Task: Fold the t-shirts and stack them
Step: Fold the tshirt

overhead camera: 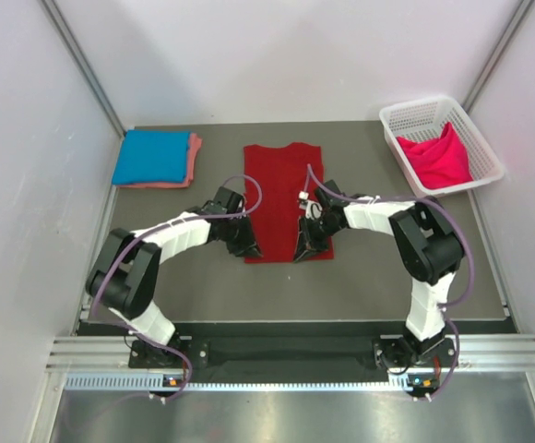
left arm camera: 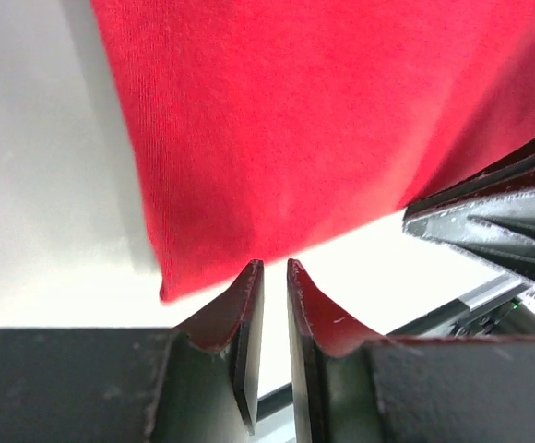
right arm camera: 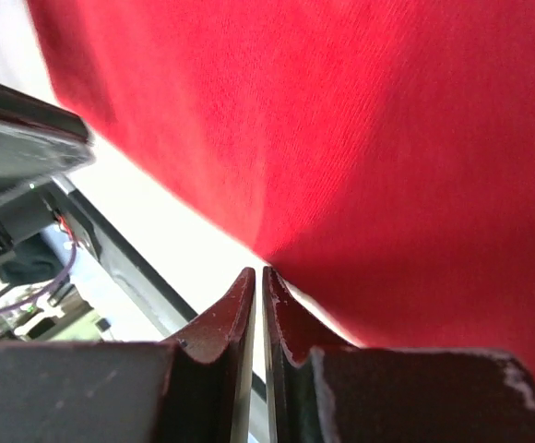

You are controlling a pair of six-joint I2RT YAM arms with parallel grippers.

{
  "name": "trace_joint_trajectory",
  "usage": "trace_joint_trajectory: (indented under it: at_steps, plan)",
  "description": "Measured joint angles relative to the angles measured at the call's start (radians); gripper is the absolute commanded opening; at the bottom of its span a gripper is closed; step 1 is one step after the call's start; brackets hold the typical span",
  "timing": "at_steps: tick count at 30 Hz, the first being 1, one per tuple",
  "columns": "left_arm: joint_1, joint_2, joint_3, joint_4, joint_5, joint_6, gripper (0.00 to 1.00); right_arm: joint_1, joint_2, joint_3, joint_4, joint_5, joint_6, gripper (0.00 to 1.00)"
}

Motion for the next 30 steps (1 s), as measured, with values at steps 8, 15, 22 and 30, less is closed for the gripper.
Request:
trace_joint_trajectory:
  at_steps: [8, 15, 22, 30]
  plan:
    - [0.002, -0.109, 0.0, -0.097, -0.087, 0.075, 0.22, -0.059, -0.129, -0.073, -0.039, 0.061, -0.062, 0.08]
    - [0.005, -0.124, -0.046, -0.117, -0.137, 0.119, 0.22, -0.126, -0.138, -0.155, -0.033, 0.088, -0.093, 0.08]
    - [0.013, -0.121, -0.085, -0.137, -0.181, 0.137, 0.21, -0.161, -0.181, -0.218, -0.024, 0.072, -0.106, 0.09]
    - [0.014, -0.261, -0.047, -0.219, -0.226, 0.15, 0.23, -0.162, -0.264, -0.194, -0.099, 0.142, -0.126, 0.1]
